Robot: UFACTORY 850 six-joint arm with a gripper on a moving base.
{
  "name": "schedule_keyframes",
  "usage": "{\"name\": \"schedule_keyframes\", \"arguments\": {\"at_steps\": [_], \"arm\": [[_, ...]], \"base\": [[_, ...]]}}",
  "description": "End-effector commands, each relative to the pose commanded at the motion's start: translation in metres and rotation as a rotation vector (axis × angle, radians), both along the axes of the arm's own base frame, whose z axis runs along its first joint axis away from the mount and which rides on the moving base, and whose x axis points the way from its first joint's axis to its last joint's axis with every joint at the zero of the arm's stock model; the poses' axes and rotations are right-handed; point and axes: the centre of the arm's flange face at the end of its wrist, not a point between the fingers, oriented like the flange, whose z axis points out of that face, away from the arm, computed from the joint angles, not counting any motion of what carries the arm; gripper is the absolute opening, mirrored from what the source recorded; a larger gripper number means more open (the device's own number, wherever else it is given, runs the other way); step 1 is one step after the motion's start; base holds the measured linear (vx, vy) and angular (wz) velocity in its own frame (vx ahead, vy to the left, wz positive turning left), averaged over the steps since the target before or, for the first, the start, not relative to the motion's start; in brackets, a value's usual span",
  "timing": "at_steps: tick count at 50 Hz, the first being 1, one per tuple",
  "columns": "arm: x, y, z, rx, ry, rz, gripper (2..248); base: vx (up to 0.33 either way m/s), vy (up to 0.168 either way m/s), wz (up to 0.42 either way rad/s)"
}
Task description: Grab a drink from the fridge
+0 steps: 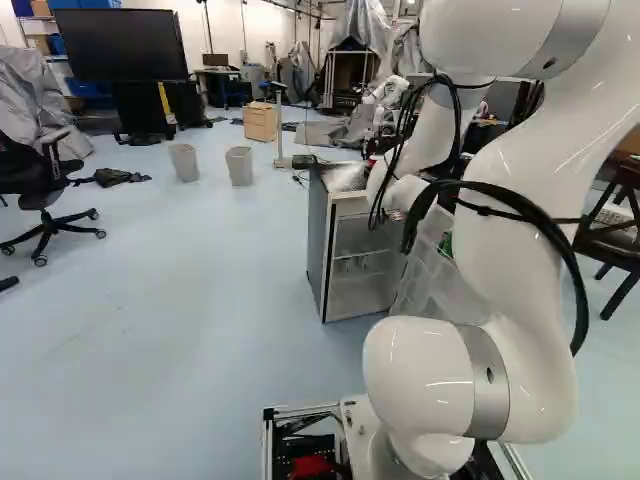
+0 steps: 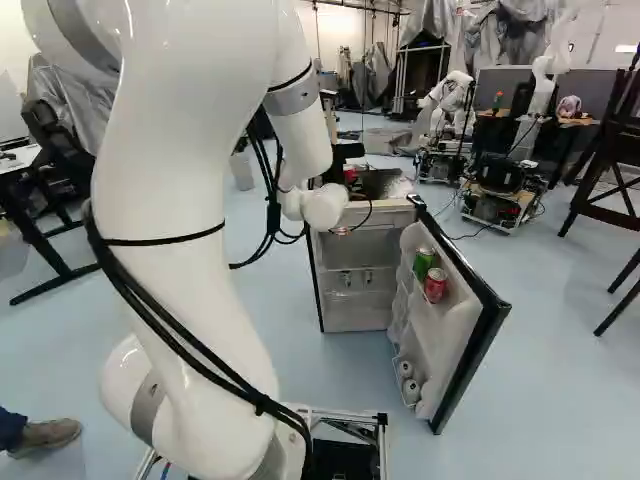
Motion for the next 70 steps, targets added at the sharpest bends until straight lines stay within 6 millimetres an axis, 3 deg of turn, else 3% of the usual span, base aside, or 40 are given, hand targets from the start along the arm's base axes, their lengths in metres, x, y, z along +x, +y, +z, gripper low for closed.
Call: {"name": "schedule_keyframes", "arguments": {"at_steps": [47,70], "arm": [[0.060,-0.005,-0.011,-0.005,0.019,0.017,93],[0.064,-0.005,-0.016,-0.004,0.025,0.018,93]], "base": [[0.000,0.000,0.000],[0.000,0.000,0.000]]}}
